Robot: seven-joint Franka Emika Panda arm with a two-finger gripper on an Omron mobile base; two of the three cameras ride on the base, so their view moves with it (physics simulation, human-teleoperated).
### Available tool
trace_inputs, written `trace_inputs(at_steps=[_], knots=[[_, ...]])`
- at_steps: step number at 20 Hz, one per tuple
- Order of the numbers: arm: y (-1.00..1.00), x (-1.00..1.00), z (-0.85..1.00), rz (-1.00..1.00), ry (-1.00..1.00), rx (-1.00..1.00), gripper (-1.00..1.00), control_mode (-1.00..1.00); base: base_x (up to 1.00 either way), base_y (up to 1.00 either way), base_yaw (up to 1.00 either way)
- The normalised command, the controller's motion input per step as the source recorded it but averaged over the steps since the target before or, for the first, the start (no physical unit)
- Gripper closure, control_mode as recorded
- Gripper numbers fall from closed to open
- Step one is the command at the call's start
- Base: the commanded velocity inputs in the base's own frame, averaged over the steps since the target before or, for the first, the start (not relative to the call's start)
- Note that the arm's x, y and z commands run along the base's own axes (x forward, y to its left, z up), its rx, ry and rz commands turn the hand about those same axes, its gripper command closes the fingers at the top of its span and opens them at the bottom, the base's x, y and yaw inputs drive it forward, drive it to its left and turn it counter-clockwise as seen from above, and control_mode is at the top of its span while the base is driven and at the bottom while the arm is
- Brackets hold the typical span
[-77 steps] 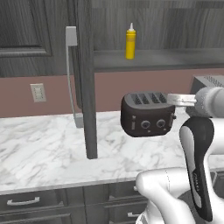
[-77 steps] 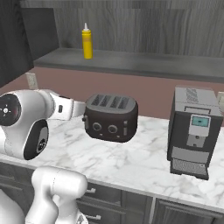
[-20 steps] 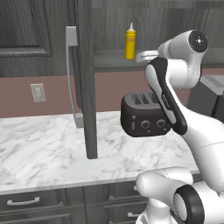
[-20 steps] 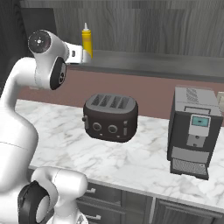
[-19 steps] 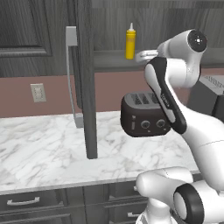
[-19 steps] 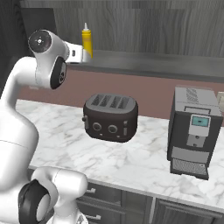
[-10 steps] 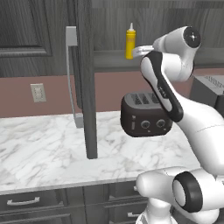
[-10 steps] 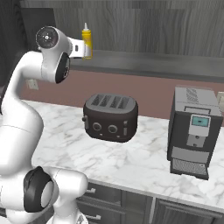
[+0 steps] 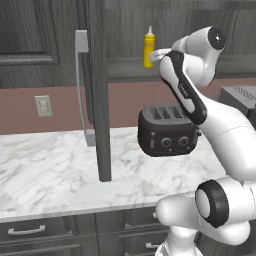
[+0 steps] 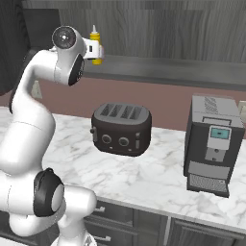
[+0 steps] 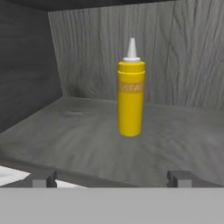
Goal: Take 2 condiments from the cabinet and move them on the counter near the stove.Make sure the condiments are lined up with each other, next to each other.
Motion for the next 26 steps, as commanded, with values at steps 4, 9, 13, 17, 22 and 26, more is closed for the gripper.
trace_inputs(at_steps=[4, 9, 13, 17, 22, 26], knots=[[0.0, 0.31, 0.0, 0.04, 0.0, 0.0, -1.0, -1.0, 0.0, 0.0, 0.0], [0.0, 0.29, 0.0, 0.03, 0.0, 0.0, -1.0, -1.0, 0.0, 0.0, 0.0], [0.0, 0.23, 0.0, 0.02, 0.0, 0.0, -1.0, -1.0, 0.0, 0.0, 0.0], [0.0, 0.21, 0.0, 0.0, 0.0, 0.0, -1.0, -1.0, 0.0, 0.0, 0.0], [0.0, 0.19, 0.0, 0.0, 0.0, -0.02, -1.0, -1.0, 0.0, 0.0, 0.0], [0.0, 0.17, -0.04, 0.0, 0.0, -0.02, -1.0, -1.0, 0.0, 0.0, 0.0]])
